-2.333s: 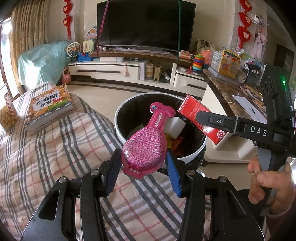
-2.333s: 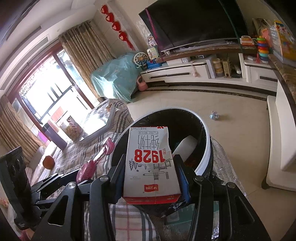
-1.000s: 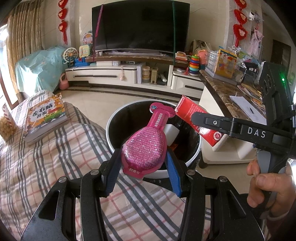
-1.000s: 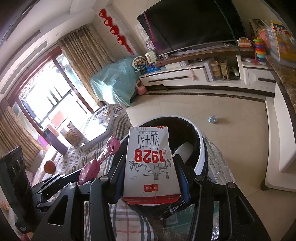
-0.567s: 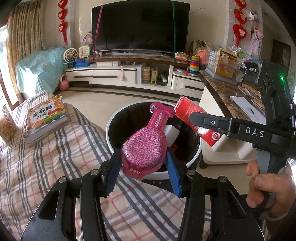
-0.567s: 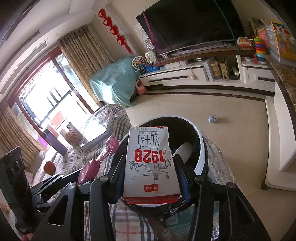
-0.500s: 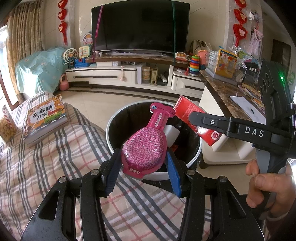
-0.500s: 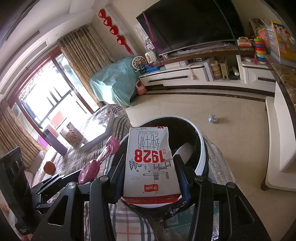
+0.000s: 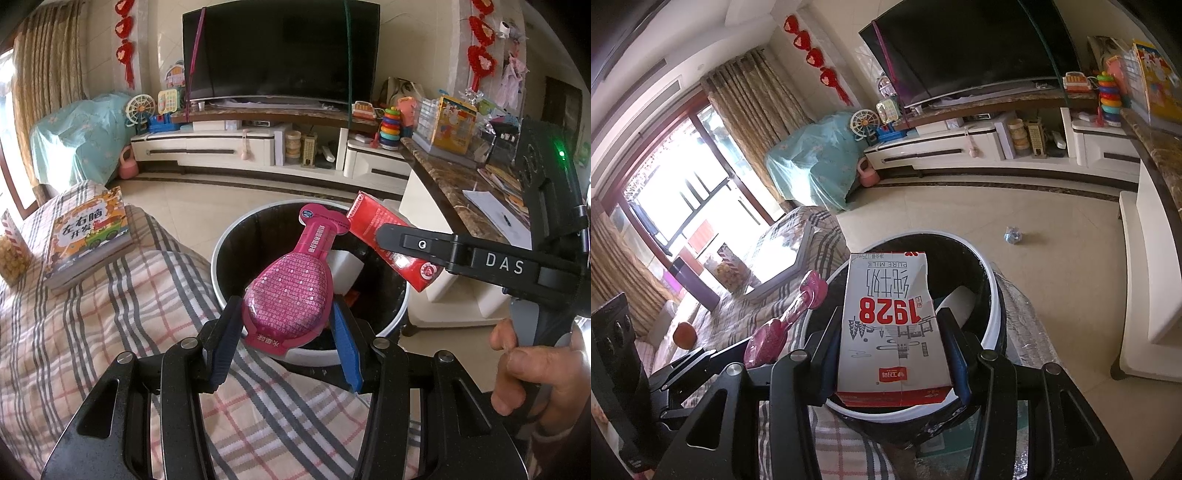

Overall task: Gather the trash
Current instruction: 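Hold the pink brush and milk box above the bin opening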

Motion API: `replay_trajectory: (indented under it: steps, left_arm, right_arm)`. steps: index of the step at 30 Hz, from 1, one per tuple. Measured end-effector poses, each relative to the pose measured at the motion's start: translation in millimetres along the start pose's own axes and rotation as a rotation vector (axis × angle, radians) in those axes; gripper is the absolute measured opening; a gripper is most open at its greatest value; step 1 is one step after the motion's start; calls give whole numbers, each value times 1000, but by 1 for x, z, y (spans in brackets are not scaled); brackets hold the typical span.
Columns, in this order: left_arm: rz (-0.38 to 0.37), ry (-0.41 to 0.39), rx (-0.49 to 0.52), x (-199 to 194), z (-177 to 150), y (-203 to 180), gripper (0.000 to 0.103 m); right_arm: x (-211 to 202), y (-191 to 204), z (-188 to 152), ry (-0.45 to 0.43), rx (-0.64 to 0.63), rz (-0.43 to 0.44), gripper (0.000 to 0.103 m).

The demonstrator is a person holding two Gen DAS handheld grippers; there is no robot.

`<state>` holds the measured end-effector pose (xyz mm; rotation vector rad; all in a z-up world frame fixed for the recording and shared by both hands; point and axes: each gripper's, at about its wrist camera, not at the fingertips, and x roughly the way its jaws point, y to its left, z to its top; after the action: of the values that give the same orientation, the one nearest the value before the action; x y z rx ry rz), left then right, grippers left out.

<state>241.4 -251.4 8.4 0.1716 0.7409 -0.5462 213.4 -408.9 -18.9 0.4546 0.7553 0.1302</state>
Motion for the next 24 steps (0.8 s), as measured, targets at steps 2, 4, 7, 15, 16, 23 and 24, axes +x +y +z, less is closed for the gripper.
replay_trajectory:
  steps: [2, 4, 7, 15, 16, 23, 24]
  left_arm:
    - [1, 1, -1, 2, 0, 1, 47]
    - [2, 3, -1, 4, 0, 1, 47]
    - [3, 6, -2, 6, 1, 2, 47]
    - [4, 12, -4, 13, 2, 2, 47]
    - [3, 13, -4, 13, 2, 2, 47]
    - [5, 16, -3, 17, 3, 2, 47]
    - [6, 16, -3, 17, 3, 2, 47]
  right_arm:
    - [1, 0, 0, 1, 2, -1, 50]
    - [1, 1, 1, 1, 2, -3, 50]
    - [2, 1, 2, 2, 4, -3, 49]
    - [4, 2, 2, 5, 2, -4, 49]
    - [4, 1, 2, 5, 2, -5, 49]
    - [9, 3, 3, 13, 6, -4, 49]
    - [10, 2, 4, 13, 6, -4, 49]
